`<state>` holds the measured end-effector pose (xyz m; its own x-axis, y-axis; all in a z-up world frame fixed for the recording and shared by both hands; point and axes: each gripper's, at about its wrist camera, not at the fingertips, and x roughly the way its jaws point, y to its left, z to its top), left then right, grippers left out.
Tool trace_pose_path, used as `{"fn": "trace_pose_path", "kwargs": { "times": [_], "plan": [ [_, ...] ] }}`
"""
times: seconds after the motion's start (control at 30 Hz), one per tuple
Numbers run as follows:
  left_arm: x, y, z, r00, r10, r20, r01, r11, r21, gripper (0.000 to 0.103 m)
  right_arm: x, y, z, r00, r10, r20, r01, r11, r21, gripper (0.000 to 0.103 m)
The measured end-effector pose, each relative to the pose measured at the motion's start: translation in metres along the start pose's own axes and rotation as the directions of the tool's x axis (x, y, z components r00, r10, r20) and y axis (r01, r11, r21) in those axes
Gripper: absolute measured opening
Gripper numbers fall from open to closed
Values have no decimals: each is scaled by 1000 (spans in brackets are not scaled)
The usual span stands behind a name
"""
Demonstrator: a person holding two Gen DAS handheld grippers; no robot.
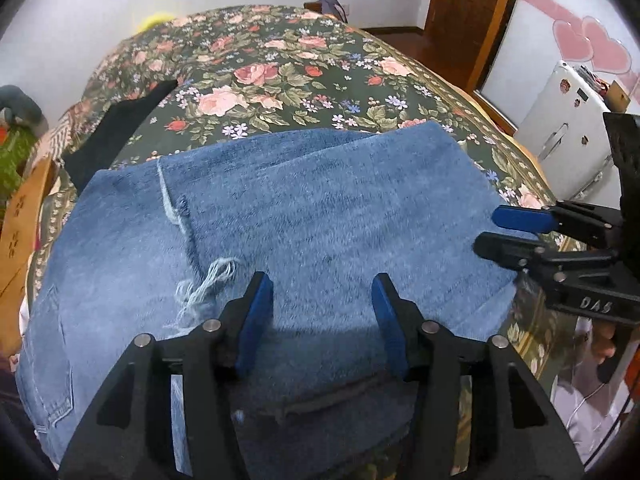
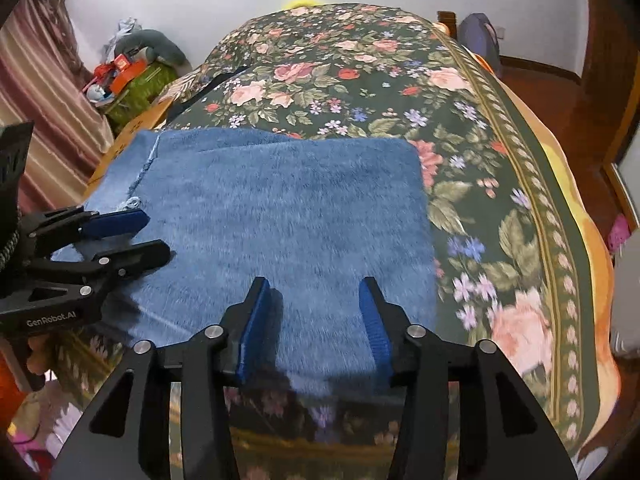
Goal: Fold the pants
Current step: 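Release the hem and withdraw the right tool from the folded jeans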
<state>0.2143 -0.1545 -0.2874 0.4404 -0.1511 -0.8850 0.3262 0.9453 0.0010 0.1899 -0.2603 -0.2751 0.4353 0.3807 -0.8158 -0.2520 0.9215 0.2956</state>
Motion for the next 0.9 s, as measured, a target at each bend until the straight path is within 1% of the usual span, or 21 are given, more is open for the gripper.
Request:
{"fn": "trace_pose_path", "kwargs": {
  "times": [0.07,0.13,0.27,0.37,0.43,0.47,0.53,0.6,0.63,0.67,0.7,0.73,0.83,0.87,0.9],
  "plan": [
    [-4,2,-4,1000,9,8,-9,1000,-8,56,-5,-1,-2,1000,-4,1,4,1000,10,44],
    [-10,9,-9,1000,5,14,-5,999,-44,60,-9,-3,-1,1000,-17,-6,17,1000,23,46],
    [-27,28,-15,1000,12,28,-8,992,-127,60,-24,2,1,1000,-21,1,21,1000,15,47],
    [-51,48,-20,996,48,78,-32,980,-196,60,-41,16,5,998,-28,53,29,999,-14,48],
    [-71,61,-23,989,82,119,-52,970,-237,64,-52,28,10,995,-23,95,27,999,-36,50],
    [-83,68,-25,984,107,145,-66,963,-260,66,-59,35,13,993,-13,120,18,999,-46,51],
    [-108,85,-32,967,158,200,-93,949,-301,74,-70,51,19,988,9,157,2,998,-69,53],
    [-126,98,-39,951,195,239,-110,939,-326,77,-77,68,26,982,25,190,-5,994,-106,54],
    [-139,108,-45,940,223,259,-126,931,-344,78,-80,77,28,979,33,203,-8,992,-125,55],
    [-146,115,-49,933,242,265,-139,924,-355,79,-81,85,31,976,40,215,-9,990,-142,55],
    [-154,122,-54,924,267,273,-155,916,-371,84,-82,95,35,973,48,226,-11,987,-161,57],
    [-165,133,-62,911,298,286,-173,904,-392,86,-83,102,38,971,56,233,-15,984,-177,58],
    [-184,159,-82,885,362,294,-215,876,-432,89,-80,126,46,965,81,249,-25,976,-218,62],
    [-189,167,-89,879,377,292,-225,868,-444,90,-77,136,49,964,88,253,-27,972,-233,63],
    [-194,180,-98,874,392,288,-231,855,-463,95,-73,146,52,963,95,254,-30,968,-247,63]
  ]
}}
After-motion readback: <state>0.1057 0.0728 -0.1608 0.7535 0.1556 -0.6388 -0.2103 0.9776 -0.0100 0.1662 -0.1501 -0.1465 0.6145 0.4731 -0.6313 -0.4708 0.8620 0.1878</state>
